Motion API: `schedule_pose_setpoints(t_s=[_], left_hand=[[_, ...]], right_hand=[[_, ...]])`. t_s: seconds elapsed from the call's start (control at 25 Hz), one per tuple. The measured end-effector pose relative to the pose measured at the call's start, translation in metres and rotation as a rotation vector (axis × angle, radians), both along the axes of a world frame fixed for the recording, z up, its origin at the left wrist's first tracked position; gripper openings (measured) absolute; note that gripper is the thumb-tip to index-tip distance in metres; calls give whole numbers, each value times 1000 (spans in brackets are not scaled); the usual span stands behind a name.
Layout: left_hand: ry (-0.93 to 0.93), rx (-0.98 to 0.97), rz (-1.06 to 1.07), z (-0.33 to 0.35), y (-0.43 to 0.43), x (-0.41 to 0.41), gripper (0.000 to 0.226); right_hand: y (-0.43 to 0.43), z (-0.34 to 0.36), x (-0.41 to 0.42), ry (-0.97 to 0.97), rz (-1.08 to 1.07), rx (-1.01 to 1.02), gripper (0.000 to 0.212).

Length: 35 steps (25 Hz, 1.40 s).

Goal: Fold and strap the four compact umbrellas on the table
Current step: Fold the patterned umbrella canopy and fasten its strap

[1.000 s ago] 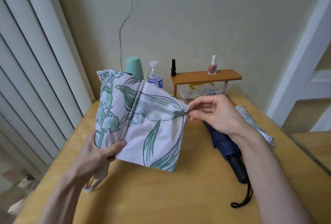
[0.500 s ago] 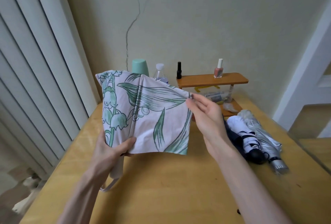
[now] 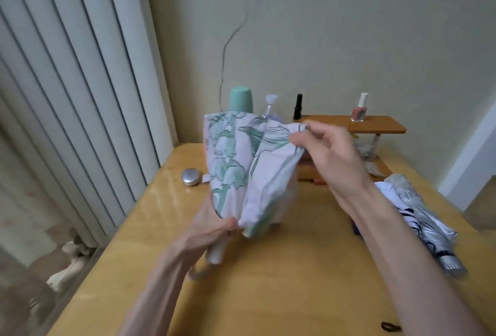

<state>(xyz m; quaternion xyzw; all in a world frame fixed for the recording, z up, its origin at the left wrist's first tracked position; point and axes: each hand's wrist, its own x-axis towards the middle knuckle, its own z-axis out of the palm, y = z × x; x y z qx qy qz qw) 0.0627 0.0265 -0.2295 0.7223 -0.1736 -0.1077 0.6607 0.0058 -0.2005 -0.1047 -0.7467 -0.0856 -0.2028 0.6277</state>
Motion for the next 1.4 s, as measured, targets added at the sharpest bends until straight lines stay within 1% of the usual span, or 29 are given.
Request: schedule_pose_setpoints(t_s=[0.04, 0.08, 0.12, 0.16, 0.2, 0.24, 0.28, 0.32, 0.36, 0.4, 0.44, 0.48, 0.52, 0.56, 0.6, 0.64, 0.68, 0.8, 0.84, 0.88, 0.92, 0.96, 1.0, 1.08, 1.12, 1.2, 1.32, 1.36, 1.4], left_hand=[[-4, 53, -73, 3, 1, -2, 84], [-24, 136, -144, 6, -1, -4, 67], [-57, 201, -200, 10, -6, -7, 50], [-95, 203, -214, 12, -12, -11, 40], [-103, 144, -198, 12, -20, -16, 38], [-44, 40, -158, 13, -27, -20, 41], [55, -71, -102, 14, -32, -21, 45], [157, -173, -60, 16, -34, -22, 46], [238, -270, -30, 18, -34, -21, 42], [285, -337, -18, 18, -31, -18, 38], [299, -378, -25, 19, -26, -16, 36], [300, -409, -33, 20, -23, -15, 36], [292, -431, -44, 21, -20, -14, 37], [278, -440, -54, 20, -17, -13, 38], [259, -436, -76, 21, -15, -14, 37], [224, -404, -95, 21, -14, -14, 36], [182, -349, -110, 23, -12, -16, 36], [57, -179, -130, 23, -10, -20, 36], [37, -165, -126, 24, -10, -21, 36], [31, -175, -125, 24, -10, -21, 37], [46, -194, -125, 23, -10, -20, 39], [74, -219, -124, 23, -10, -17, 43], [108, -243, -123, 24, -10, -16, 50], [160, -290, -119, 25, -11, -14, 66], [168, -304, -105, 27, -11, -14, 72], [166, -318, -63, 30, -13, -17, 74], [162, -270, 36, 25, -18, -9, 66], [160, -251, 67, 21, -19, -4, 67], [171, -236, 116, 17, -19, 0, 74]], right_hand=[[9, 14, 10, 28, -2, -48, 28], [20, 27, 21, 65, -12, -92, 34], [32, 39, 32, 123, -28, -117, 35], [45, 47, 44, 195, -36, -148, 32], [59, 53, 54, 265, -45, -224, 30], [69, 56, 62, 319, -32, -345, 30], [78, 57, 68, 361, 10, -469, 29], [84, 57, 72, 374, 73, -548, 26], [86, 60, 75, 356, 134, -548, 21], [81, 65, 78, 297, 149, -478, 15], [73, 70, 80, 190, 119, -360, 11], [61, 75, 80, 50, 44, -283, 11], [47, 76, 81, -56, -52, -298, 13], [35, 75, 82, -83, -120, -399, 15], [27, 71, 81, -29, -130, -519, 26], [23, 67, 80, 64, -94, -601, 39], [22, 62, 80, 130, -82, -635, 47], [29, 60, 81, 170, -165, -702, 58], [31, 64, 81, 215, -202, -745, 68], [31, 66, 82, 252, -236, -796, 82], [28, 68, 81, 302, -235, -833, 96], [24, 70, 78, 338, -191, -845, 103], [22, 73, 72, 372, -102, -817, 98], [15, 76, 59, 419, 86, -671, 78], [13, 77, 55, 429, 133, -615, 73], [14, 76, 50, 462, 104, -536, 68], [26, 72, 53, 423, -7, -477, 39], [29, 72, 54, 397, -54, -506, 40], [31, 74, 56, 378, -98, -555, 52]])
